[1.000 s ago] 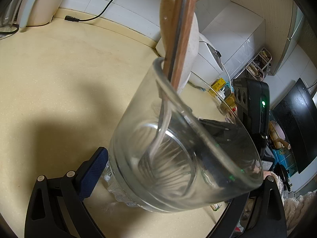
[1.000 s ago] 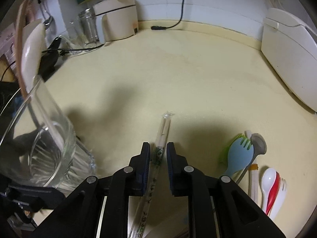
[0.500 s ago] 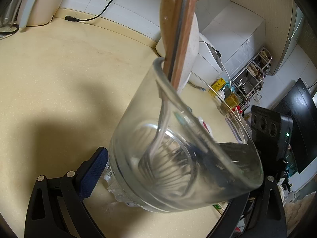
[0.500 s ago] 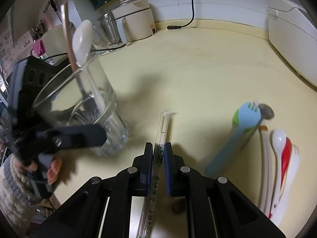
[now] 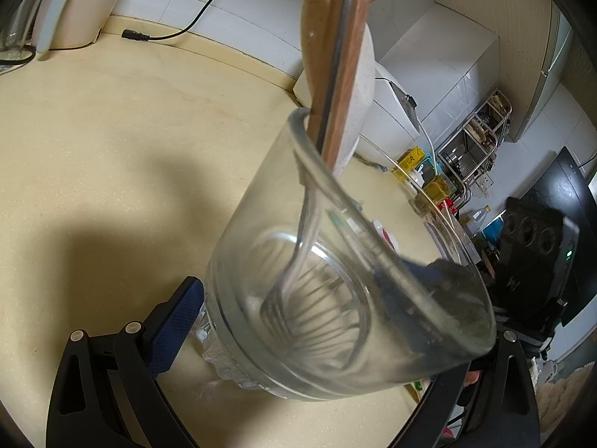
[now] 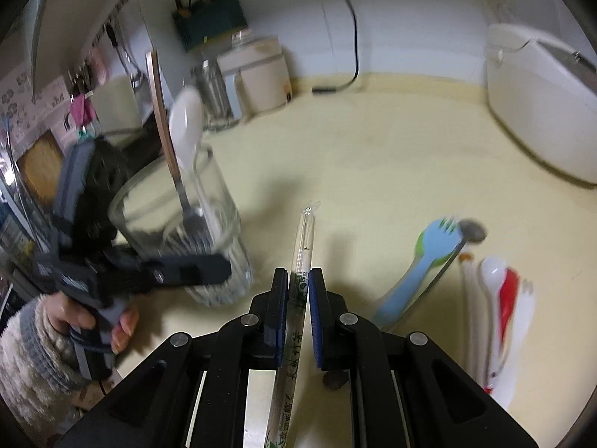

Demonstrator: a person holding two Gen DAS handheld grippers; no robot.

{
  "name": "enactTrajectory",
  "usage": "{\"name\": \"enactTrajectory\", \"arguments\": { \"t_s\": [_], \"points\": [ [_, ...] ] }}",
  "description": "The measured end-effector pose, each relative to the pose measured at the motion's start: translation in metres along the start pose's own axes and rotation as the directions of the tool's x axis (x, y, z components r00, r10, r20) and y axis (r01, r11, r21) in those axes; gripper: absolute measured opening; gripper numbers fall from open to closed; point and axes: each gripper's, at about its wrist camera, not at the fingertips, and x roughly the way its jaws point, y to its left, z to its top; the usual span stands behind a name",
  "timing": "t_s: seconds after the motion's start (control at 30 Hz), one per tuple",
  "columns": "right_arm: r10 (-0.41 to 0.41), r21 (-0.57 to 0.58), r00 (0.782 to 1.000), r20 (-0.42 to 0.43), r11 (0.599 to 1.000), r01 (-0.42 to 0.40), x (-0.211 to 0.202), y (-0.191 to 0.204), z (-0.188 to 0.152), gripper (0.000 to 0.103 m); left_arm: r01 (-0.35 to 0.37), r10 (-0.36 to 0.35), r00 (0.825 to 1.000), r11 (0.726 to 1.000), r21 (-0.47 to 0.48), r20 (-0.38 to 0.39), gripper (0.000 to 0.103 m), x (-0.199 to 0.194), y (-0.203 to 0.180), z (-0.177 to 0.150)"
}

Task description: Organize utensils

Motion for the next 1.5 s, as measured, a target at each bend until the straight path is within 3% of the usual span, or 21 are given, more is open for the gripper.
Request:
{"name": "enactTrajectory", "arguments": {
  "t_s": [0.33, 0.6, 0.77, 0.93, 1.03, 1.17, 1.5],
  "points": [
    [-0.031, 0.002, 0.990, 0.140, 1.000, 0.031, -0.032, 0.001, 0.016, 0.011, 0.000, 0.000, 1.000, 1.000, 0.000, 0.000, 0.099, 0.000, 0.000, 0.000],
    [-0.074, -0.020, 0.960, 0.271, 0.996, 0.083, -0.070, 0.005, 0.033, 0.011, 0.000, 0.000, 1.000, 1.000, 0.000, 0.000, 0.099, 0.000, 0.000, 0.000],
    [-0.068, -0.007, 0.975, 0.211, 0.997, 0.071, -0.063, -0.004, 0.032, 0.011, 0.000, 0.000, 1.000, 1.000, 0.000, 0.000, 0.099, 0.000, 0.000, 0.000],
    [-0.052, -0.017, 0.994, 0.099, 0.998, 0.054, -0.040, -0.005, 0.020, 0.013, 0.000, 0.000, 1.000, 1.000, 0.000, 0.000, 0.099, 0.000, 0.000, 0.000],
    [-0.027, -0.020, 1.000, 0.002, 0.999, 0.027, -0.015, -0.003, 0.012, 0.020, 0.000, 0.000, 1.000, 1.000, 0.000, 0.000, 0.099, 0.000, 0.000, 0.000],
    [-0.016, -0.023, 0.995, -0.096, 1.000, 0.014, 0.014, 0.000, 0.000, 0.024, 0.000, 0.000, 1.000, 1.000, 0.000, 0.000, 0.099, 0.000, 0.000, 0.000],
    [-0.136, -0.089, 0.981, -0.141, 0.988, 0.124, 0.042, 0.006, -0.007, 0.028, 0.000, 0.000, 1.000, 1.000, 0.000, -0.001, 0.099, 0.000, 0.000, 0.000]
  ]
}}
